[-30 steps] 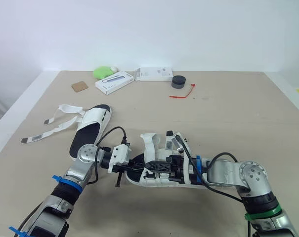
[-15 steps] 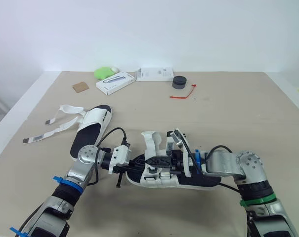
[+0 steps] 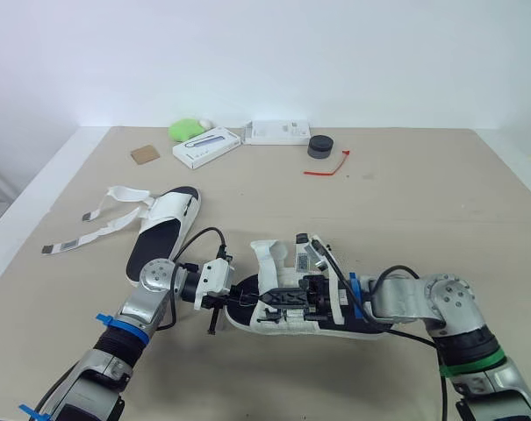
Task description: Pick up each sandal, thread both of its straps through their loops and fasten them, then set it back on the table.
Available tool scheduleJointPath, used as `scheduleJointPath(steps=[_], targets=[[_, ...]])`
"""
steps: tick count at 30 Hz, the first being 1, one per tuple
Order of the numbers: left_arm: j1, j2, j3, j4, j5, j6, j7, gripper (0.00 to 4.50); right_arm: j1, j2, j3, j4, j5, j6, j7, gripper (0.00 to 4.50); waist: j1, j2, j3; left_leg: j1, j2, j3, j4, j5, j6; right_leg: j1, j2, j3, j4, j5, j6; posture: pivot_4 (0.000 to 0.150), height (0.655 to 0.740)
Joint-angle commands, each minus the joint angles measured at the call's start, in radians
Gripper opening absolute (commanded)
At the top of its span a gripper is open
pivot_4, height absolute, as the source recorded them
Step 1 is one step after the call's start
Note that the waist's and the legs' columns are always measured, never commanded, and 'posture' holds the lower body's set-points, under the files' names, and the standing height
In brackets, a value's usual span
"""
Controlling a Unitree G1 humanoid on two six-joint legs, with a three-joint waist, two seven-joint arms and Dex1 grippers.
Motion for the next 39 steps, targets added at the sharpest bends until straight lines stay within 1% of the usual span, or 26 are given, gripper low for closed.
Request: scheduleJointPath(steps=[1, 8, 11, 21, 24, 28, 34, 39], targets=[[0.095, 0.014, -0.138, 0.143, 0.156, 0.055, -0.019, 0.00, -0.001, 0.005, 0.044, 0.003, -0.002, 0.025, -0.004, 0.08, 0.000, 0.000, 0.000, 0.000, 0.000, 0.000, 0.000, 0.000, 0.000, 0.000, 0.000, 0.000, 0.000, 0.000, 0.000, 0.150, 0.7400], [0.091, 0.018, -0.136, 0.138, 0.155, 0.064, -0.019, 0.00, -0.029, -0.031, 0.067, -0.001, -0.002, 0.049, 0.062, 0.08, 0.000, 0.000, 0.000, 0.000, 0.000, 0.000, 0.000, 0.000, 0.000, 0.000, 0.000, 0.000, 0.000, 0.000, 0.000, 0.150, 0.7400], [0.094, 0.021, -0.137, 0.127, 0.153, 0.071, -0.022, 0.00, -0.049, -0.061, 0.096, -0.016, -0.002, 0.043, 0.045, 0.08, 0.000, 0.000, 0.000, 0.000, 0.000, 0.000, 0.000, 0.000, 0.000, 0.000, 0.000, 0.000, 0.000, 0.000, 0.000, 0.150, 0.7400], [0.099, 0.045, -0.140, 0.085, 0.144, 0.094, -0.044, 0.00, -0.088, -0.058, 0.138, -0.045, -0.002, 0.009, 0.023, 0.08, -0.001, 0.000, 0.000, 0.000, 0.001, 0.000, -0.002, 0.000, 0.000, 0.000, 0.000, 0.000, 0.000, -0.001, -0.001, 0.150, 0.7400], [0.097, 0.046, -0.140, 0.074, 0.142, 0.104, -0.044, 0.00, -0.086, -0.057, 0.136, -0.067, -0.002, -0.008, 0.025, 0.08, -0.001, 0.000, 0.000, 0.000, 0.001, -0.001, -0.002, -0.001, 0.001, 0.000, 0.001, -0.001, 0.000, -0.002, -0.002, 0.150, 0.7400], [0.102, 0.054, -0.139, 0.057, 0.140, 0.114, -0.047, 0.00, -0.053, -0.038, 0.113, -0.097, -0.002, -0.056, 0.041, 0.08, -0.001, 0.000, 0.001, 0.000, 0.001, -0.001, -0.003, -0.002, 0.003, 0.000, 0.001, -0.001, 0.000, -0.003, -0.003, 0.150, 0.7400], [0.110, 0.063, -0.139, 0.039, 0.138, 0.122, -0.049, 0.00, -0.011, -0.042, 0.094, -0.159, -0.004, -0.112, 0.049, 0.08, -0.002, -0.001, 0.001, -0.001, 0.002, -0.001, -0.003, -0.003, 0.004, 0.001, 0.003, -0.001, 0.000, -0.003, -0.005, 0.150, 0.7400], [0.110, 0.066, -0.140, 0.034, 0.136, 0.130, -0.053, 0.00, -0.029, -0.063, 0.109, -0.186, -0.052, -0.078, 0.107, 0.08, -0.002, 0.000, 0.002, -0.001, 0.003, -0.001, -0.004, -0.003, 0.005, 0.001, 0.004, -0.001, 0.000, -0.004, -0.006, 0.150, 0.7400]])
